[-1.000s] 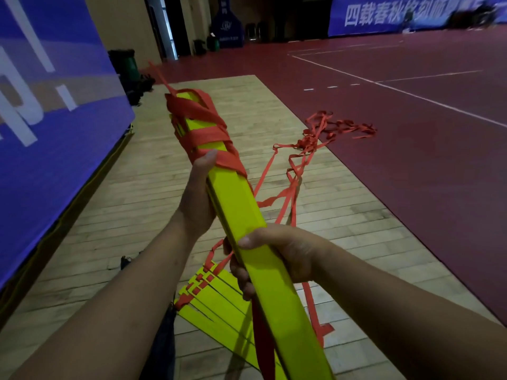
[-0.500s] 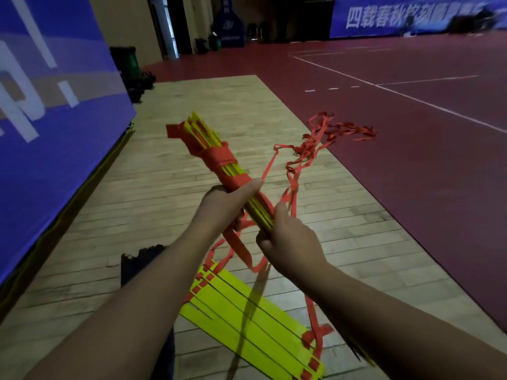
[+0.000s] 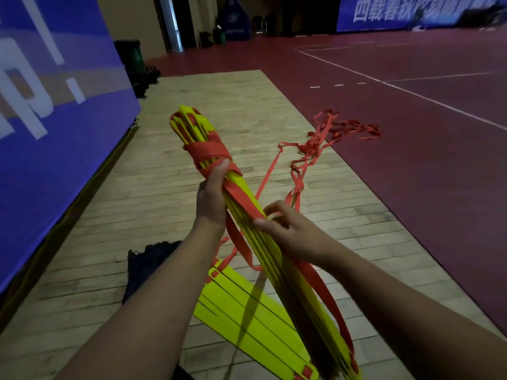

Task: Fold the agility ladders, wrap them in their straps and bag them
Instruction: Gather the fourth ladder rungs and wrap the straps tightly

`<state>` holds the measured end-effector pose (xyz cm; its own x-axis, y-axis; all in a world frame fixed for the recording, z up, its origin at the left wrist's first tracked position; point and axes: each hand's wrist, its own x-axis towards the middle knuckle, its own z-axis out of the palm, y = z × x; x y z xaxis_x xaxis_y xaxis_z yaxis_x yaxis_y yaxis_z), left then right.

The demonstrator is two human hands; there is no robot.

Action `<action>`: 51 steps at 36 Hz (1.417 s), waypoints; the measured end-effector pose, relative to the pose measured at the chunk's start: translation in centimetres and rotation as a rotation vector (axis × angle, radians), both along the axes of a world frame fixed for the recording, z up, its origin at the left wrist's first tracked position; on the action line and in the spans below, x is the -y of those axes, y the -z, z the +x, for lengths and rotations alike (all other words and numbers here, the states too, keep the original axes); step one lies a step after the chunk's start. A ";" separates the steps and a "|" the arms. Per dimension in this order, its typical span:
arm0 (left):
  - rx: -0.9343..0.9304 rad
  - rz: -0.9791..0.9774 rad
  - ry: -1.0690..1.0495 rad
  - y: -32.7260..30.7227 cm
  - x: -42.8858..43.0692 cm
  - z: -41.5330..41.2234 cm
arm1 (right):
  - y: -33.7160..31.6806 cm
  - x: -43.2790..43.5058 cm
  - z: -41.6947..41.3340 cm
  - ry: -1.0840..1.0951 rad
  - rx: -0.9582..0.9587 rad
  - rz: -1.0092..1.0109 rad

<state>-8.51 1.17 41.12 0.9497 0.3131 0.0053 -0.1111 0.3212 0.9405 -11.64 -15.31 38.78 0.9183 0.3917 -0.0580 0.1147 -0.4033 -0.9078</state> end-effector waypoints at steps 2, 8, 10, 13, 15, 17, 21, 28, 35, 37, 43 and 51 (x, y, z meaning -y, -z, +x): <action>0.067 -0.126 0.094 -0.2 0.0 0.2 | -0.8 0.9 0.5 -0.003 -0.056 0.074; 0.087 -0.215 0.261 -0.1 0.9 0.5 | 1.4 0.5 0.7 -0.440 -0.776 0.613; 0.074 -0.172 0.308 0.3 0.5 1.1 | 1.8 0.3 0.7 -0.528 -0.817 0.645; 0.039 -0.036 0.379 0.8 -0.4 1.9 | 1.7 0.1 0.9 -0.540 -0.806 0.628; -0.015 0.101 0.400 1.1 -1.1 2.3 | 1.3 0.1 1.3 -0.450 -0.754 0.599; -0.108 0.233 0.403 1.6 -1.9 2.8 | 1.1 0.3 1.9 -0.311 -0.613 0.503; -0.265 0.493 0.472 2.6 -2.8 3.3 | 1.2 0.7 3.1 -0.074 -0.426 0.277; -0.270 0.622 0.415 3.3 -1.1 3.3 | 2.5 -0.2 3.7 0.115 -0.140 -0.155; -0.326 0.318 0.080 3.7 0.5 3.1 | 2.7 -1.8 2.2 0.114 0.266 -0.523; -0.314 0.257 0.028 3.5 0.6 3.3 | 2.7 -2.0 2.1 0.059 0.272 -0.485; -0.119 0.066 0.058 2.8 0.1 3.3 | 1.3 1.0 3.5 -0.152 -0.225 0.016; 0.062 -0.012 0.208 2.0 0.2 2.6 | 2.1 0.6 3.0 -0.340 -0.639 0.345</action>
<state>-5.87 0.93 39.07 0.9919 0.1105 0.0633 -0.0988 0.3544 0.9299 -8.62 -15.86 36.68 0.5757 0.7358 -0.3567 -0.4033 -0.1240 -0.9066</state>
